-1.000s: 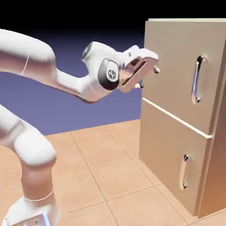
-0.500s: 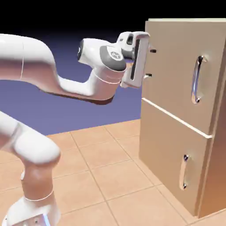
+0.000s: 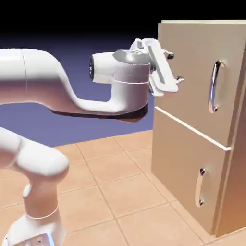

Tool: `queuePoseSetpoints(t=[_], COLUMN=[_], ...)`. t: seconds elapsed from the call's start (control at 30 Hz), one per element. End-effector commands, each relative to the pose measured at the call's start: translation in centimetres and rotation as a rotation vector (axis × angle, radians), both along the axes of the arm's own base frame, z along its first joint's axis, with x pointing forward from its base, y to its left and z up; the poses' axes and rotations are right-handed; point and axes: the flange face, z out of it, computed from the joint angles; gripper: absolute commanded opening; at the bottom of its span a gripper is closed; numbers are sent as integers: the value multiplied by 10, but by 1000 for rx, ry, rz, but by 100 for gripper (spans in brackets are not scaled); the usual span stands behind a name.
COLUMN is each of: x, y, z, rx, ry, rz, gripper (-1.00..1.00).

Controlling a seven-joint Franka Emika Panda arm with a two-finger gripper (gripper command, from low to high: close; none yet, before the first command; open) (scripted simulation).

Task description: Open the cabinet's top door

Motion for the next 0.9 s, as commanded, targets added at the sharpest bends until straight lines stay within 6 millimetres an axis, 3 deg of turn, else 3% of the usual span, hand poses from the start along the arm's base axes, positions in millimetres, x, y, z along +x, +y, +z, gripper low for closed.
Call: queuePoseSetpoints(t=[0.0, 0.43, 0.5, 0.67, 0.7, 0.87], x=[1, 21, 21, 71, 71, 46], y=[-6, -89, -90, -88, -88, -79], z=[-2, -50, -50, -50, -50, -50], rx=[-45, -630, -633, -633, -633, -635], ry=[-9, -81, -81, -81, -81, -61], rz=[1, -5, -6, -6, -6, -66], gripper=[0, 0, 0, 0, -100, -100])
